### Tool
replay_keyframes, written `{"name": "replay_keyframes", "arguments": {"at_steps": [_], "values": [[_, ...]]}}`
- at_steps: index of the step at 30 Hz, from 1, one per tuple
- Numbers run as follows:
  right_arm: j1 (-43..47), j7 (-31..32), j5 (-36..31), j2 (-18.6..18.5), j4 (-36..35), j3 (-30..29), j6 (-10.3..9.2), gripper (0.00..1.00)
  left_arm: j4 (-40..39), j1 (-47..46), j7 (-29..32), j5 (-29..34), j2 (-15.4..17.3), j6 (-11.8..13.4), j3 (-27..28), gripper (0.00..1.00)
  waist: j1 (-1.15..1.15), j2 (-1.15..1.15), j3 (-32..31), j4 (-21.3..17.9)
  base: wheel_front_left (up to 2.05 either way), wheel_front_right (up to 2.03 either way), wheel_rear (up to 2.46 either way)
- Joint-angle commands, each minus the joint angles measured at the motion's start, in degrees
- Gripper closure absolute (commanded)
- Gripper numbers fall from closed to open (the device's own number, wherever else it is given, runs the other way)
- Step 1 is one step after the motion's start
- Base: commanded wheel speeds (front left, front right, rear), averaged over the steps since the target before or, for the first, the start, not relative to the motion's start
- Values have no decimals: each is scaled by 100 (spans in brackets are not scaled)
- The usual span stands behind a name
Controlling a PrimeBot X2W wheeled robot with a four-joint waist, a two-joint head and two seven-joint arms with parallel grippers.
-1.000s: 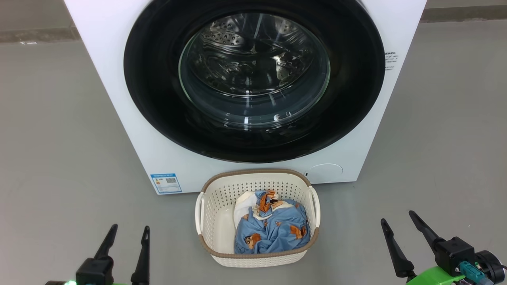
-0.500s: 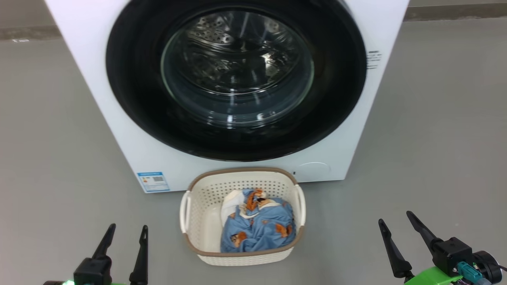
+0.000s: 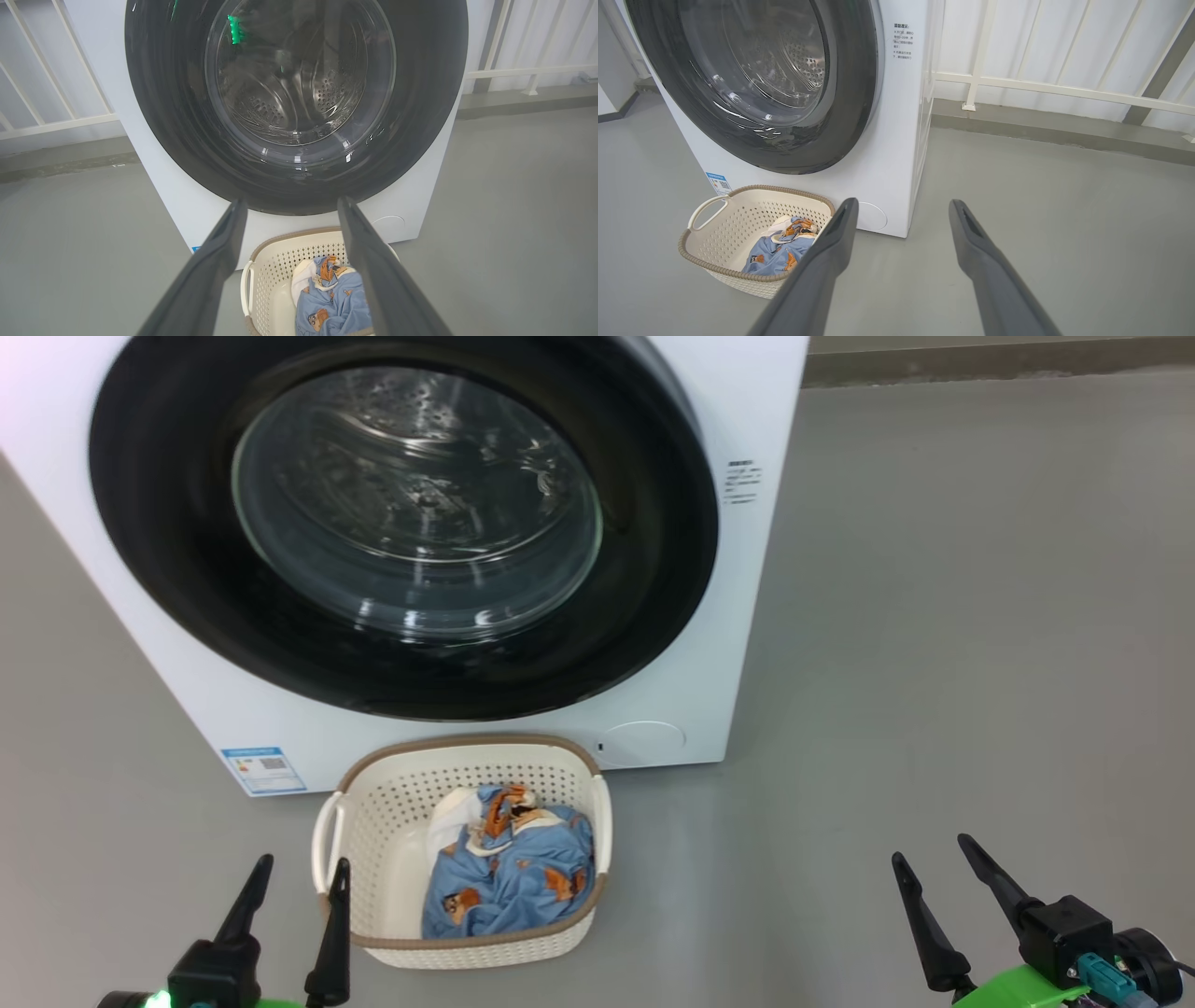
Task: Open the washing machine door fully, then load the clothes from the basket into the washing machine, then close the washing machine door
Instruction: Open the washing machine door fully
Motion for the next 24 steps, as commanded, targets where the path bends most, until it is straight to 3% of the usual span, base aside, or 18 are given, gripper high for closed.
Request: {"name": "replay_keyframes", "arguments": {"at_steps": [1, 22, 23, 24], "values": [[-47, -70, 38, -40, -130, 144, 9, 0, -154, -139, -37, -44, 75, 10, 212, 0, 0, 0, -1, 1, 63, 63, -126], [-43, -70, 181, 90, -418, 61, 9, 0, -137, -113, -37, -116, 69, 15, 222, 0, 0, 0, 1, -3, 12, 12, -23], [-46, -70, 167, 72, -419, 92, 9, 70, -134, -115, -37, -121, 69, 14, 224, 0, 0, 0, 0, -2, 0, 0, 0], [-44, -70, 161, 56, -421, 119, 9, 100, -130, -116, -37, -125, 69, 13, 225, 0, 0, 0, -2, 0, 0, 0, 0]]}}
